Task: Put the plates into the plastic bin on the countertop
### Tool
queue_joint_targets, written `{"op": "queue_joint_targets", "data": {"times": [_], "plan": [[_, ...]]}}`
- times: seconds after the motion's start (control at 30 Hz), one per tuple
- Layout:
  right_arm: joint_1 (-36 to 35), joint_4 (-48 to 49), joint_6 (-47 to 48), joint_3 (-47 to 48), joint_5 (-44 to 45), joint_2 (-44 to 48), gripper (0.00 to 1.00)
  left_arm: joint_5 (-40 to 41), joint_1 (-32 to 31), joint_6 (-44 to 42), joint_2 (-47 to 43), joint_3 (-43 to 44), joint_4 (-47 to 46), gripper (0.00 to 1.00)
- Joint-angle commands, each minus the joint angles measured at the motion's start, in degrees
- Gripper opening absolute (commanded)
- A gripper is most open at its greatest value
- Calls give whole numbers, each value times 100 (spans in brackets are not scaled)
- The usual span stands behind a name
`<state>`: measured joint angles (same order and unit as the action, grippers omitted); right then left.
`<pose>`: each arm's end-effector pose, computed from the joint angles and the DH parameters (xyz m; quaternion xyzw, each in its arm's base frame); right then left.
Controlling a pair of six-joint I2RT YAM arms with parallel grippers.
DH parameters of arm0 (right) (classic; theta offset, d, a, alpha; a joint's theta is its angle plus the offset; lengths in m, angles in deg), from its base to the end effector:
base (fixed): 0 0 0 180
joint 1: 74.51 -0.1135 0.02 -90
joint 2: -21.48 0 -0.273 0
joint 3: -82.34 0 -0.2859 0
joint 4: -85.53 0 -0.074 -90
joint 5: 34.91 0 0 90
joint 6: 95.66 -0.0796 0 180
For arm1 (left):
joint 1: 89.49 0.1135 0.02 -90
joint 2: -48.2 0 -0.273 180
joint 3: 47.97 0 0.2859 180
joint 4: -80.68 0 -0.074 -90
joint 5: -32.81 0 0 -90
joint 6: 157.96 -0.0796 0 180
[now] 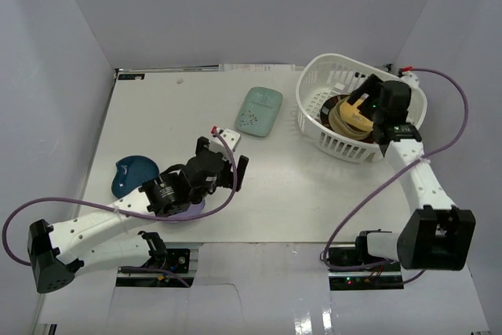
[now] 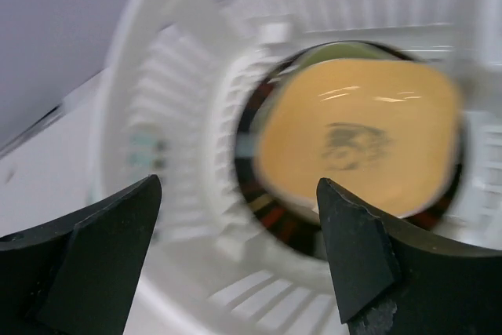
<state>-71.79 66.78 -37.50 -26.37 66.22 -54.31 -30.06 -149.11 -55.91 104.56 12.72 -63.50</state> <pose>0.3766 -0.0333 0.2957 0.2978 0.7778 0.0593 0.5503 0.1716 -0.2209 0.2867 0.2372 0.8223 -0.1122 0.5049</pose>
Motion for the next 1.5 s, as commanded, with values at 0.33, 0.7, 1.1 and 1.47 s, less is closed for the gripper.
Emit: {"op": "queue_joint_targets", "data": {"times": [0.33,0.7,1.1,1.47], "plan": [[-6158,2254,-86,-1350,-665,-196,79,2251,661,596,-2250,-428,-612,98],[-6846,2562,-640,796,-1456,-3433,81,2261,846,570,-2156,-463,-613,98],[-6961,2281,-676,323,-254,-2970,8,2041,917,614,-2173,-463,-595,98],[-3643,884,643,-829,943,1144,8,1295,987,535,-1911,-428,-639,98]]}}
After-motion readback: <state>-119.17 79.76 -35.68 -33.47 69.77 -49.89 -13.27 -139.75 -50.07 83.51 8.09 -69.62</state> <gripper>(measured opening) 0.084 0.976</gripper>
